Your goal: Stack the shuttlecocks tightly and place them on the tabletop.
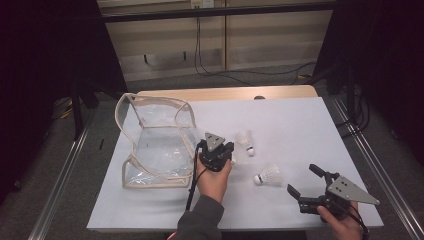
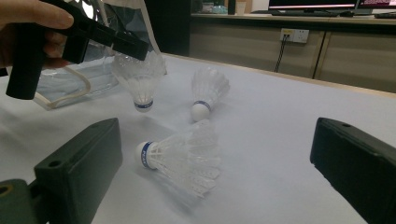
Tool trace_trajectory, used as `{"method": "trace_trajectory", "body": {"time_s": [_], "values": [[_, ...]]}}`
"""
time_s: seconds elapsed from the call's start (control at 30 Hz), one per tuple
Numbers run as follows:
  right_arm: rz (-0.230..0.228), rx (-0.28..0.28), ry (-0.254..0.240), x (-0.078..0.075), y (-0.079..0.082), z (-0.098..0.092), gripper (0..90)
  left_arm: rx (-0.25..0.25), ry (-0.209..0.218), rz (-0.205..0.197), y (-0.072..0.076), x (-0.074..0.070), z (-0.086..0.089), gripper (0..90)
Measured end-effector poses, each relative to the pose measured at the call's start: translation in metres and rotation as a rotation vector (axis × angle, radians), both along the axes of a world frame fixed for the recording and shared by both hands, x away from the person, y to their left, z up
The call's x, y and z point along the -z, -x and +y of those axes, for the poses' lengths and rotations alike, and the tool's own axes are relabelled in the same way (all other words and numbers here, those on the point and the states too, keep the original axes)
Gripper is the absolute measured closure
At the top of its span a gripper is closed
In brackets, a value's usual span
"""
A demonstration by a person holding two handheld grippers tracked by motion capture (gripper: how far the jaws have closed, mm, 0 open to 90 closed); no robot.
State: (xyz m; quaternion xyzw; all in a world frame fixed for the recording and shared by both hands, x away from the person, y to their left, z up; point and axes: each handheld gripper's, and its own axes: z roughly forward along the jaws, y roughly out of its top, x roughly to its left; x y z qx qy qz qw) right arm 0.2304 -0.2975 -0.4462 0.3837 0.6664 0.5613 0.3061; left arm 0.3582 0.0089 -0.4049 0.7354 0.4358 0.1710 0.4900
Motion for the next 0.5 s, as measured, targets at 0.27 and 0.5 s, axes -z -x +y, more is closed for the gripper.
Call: {"method": "trace_trajectory", "body": {"time_s": [0.27,0.5], "values": [[0.004,0.002,-0.002,0.0003,-0.0001,-0.0004,1.7,0.013,-0.004,0.018,-0.0059,0.0068,-0.0042,85.8],[0.003,0.002,-0.001,0.0004,-0.0001,-0.0007,1.7,0.026,0.017,0.015,-0.0094,0.0094,-0.0052,88.5]]}}
